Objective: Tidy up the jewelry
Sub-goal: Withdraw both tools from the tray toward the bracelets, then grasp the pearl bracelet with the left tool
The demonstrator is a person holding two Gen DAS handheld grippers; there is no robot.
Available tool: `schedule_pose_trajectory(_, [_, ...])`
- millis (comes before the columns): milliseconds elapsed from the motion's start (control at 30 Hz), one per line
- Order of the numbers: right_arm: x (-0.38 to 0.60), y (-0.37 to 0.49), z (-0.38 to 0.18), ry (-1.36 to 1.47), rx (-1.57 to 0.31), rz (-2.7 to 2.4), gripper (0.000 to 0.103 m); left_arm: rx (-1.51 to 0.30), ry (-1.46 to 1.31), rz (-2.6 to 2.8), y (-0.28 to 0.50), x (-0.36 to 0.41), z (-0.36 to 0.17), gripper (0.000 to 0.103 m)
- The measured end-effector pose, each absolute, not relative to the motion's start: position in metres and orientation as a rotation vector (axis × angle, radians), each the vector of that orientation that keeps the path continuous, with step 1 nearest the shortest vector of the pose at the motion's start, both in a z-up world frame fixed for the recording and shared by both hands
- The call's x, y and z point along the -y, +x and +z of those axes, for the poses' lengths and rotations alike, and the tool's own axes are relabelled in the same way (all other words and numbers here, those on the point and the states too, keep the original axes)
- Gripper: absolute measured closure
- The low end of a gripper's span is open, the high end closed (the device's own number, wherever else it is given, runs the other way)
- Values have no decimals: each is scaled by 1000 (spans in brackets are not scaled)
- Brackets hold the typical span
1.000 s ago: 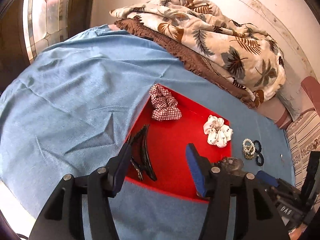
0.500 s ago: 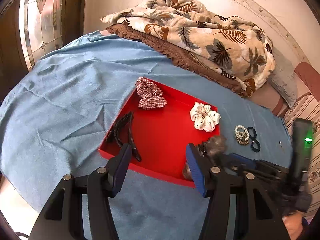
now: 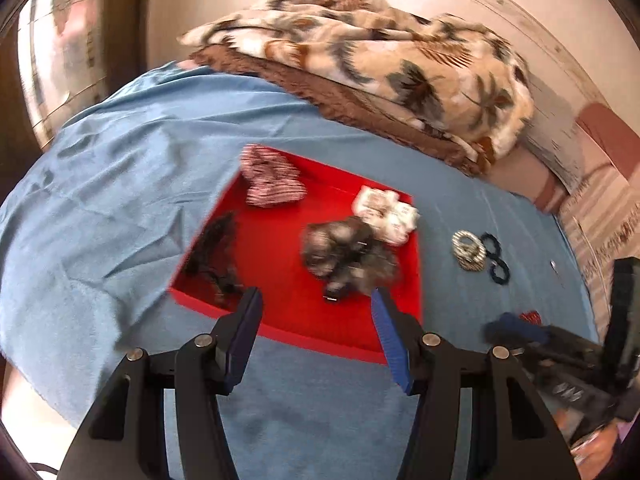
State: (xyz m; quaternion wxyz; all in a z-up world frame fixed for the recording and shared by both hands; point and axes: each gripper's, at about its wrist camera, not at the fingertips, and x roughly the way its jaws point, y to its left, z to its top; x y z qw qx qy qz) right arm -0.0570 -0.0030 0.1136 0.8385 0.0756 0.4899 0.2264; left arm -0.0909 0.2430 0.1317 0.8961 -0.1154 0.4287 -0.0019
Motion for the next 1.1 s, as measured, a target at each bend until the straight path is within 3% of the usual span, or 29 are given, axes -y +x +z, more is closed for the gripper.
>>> schedule_pose_trajectory(333, [185,-74,99,332,-950,105,46,-949,-139,-138,-54,-146,127,48])
schedule_pose_trajectory(667, [249,-70,44,486,-934,-5,46,-1060,-112,-187,44,-63,85,48])
schedule_pose_trajectory(833, [260,-64,40,556,-917,6,46,-1076,0,-179,99,-24,59,57])
schedule_pose_trajectory(967, [257,-62,43,544,-898,26,46,-1131,119,-160,134,-3,28,74])
schedule_pose_trajectory(1100, [260,-57,35,587,-919,42,46,-1145,212,-162,147,11,9,78])
